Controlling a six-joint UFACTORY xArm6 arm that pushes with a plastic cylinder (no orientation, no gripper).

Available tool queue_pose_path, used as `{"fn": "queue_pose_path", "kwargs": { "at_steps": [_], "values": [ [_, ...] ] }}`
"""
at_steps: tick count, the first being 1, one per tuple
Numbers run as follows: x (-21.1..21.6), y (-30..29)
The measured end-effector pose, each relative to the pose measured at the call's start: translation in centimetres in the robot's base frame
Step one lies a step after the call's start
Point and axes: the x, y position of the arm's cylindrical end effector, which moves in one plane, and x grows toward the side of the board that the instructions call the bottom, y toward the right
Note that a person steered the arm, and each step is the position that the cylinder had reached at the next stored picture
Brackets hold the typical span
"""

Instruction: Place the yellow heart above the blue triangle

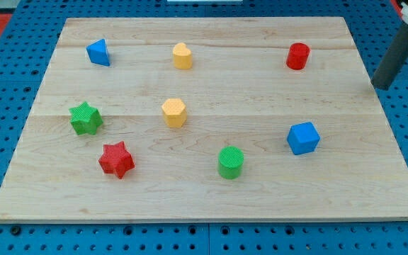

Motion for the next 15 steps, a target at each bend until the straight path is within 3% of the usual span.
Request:
{"fn": "queue_pose_path", "kwargs": {
  "at_steps": [1, 2, 4, 6, 7, 8, 9, 10, 12, 14, 15],
  "values": [
    [-0.5, -5.0],
    [-1.7, -16.8],
    [-5.3, -34.7],
    [-8.8, -30.3],
    [-11.1, -32.6],
    [-10.2, -38.6],
    [-8.0, -35.5],
    [-5.6, -40.1],
    [-7.6, -44.2],
    [-8.1, -43.2],
    [-7.0, -38.2]
  ]
}}
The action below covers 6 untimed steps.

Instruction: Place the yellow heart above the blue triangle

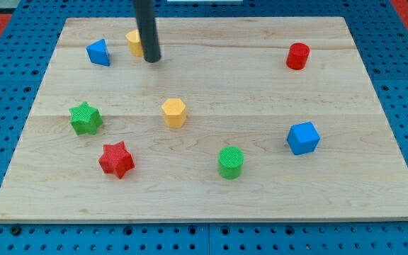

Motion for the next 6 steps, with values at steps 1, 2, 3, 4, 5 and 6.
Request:
{"fn": "queue_pose_path", "kwargs": {
  "at_steps": [1, 2, 3, 4, 5, 6],
  "values": [
    [-2.2, 0.8],
    [-3.8, -3.3],
    [-6.0, -6.5],
    [-7.2, -6.6],
    [-8.1, -4.2],
    [-2.7, -0.2]
  ]
}}
